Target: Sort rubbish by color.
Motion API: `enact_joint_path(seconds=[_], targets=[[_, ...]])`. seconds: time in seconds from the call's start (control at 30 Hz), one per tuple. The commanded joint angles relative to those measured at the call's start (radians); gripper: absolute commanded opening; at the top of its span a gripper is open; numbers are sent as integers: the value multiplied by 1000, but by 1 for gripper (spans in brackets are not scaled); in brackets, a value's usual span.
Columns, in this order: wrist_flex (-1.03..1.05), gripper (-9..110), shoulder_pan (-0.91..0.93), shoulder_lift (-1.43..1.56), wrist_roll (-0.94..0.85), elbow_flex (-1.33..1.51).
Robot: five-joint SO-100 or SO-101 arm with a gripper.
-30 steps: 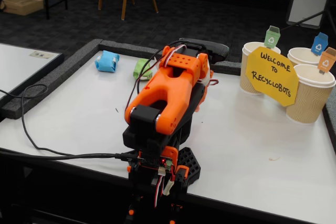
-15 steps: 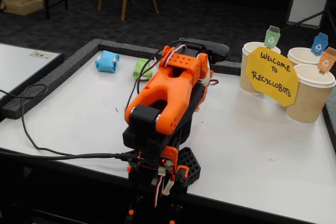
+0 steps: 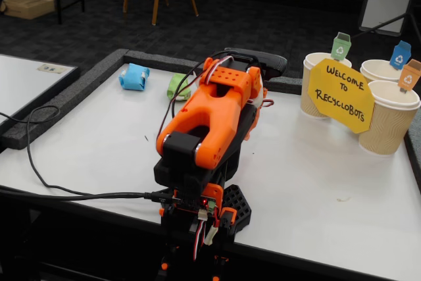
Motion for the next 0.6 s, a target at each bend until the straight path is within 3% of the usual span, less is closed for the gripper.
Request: enact_joint_path(seconds=[0.0,0.57], targets=[[-9,1,-17,18,9,-75],[-81,1,-17,18,17,-123]])
